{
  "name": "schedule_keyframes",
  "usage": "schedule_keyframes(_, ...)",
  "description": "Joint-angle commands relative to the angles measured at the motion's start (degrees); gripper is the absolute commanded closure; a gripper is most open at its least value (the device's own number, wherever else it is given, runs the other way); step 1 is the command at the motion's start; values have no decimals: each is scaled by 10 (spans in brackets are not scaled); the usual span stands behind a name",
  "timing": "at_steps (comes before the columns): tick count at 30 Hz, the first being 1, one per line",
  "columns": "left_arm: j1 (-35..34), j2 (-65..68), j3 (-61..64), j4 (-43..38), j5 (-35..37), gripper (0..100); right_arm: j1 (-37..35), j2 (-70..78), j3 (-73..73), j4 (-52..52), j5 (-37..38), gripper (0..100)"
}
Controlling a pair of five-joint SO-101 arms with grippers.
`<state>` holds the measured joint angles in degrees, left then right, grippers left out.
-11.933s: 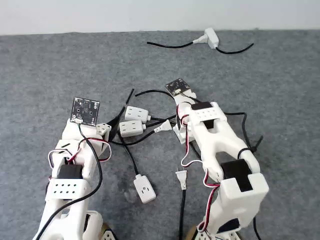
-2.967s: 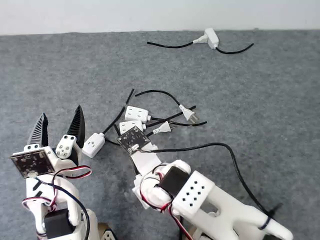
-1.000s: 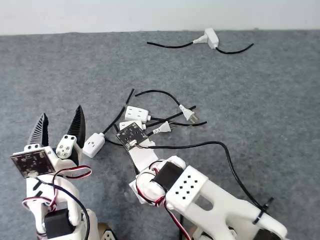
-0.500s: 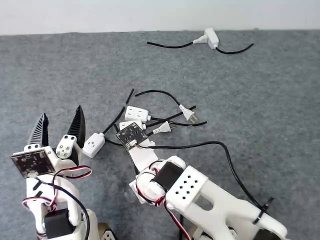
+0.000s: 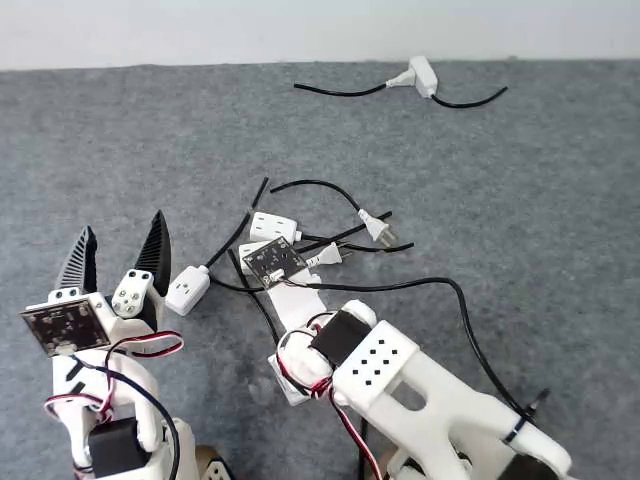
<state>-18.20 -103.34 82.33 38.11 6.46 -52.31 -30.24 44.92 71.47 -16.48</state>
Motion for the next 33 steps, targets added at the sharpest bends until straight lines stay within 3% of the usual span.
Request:
schedule_keyframes(1, 4, -7, -13, -19, 7, 695, -8, 3, -17, 4, 5, 991)
schedule_keyframes(6, 4, -7, -13, -19, 7, 695, -45, 3, 36, -48, 5, 991)
schedule_keyframes(20, 4, -7, -7, -20, 7, 695, -30, 4, 111, -136, 9, 991)
schedule_keyframes(33, 11, -6, 6, -41, 7, 695, -29, 25, 118, -136, 8, 991)
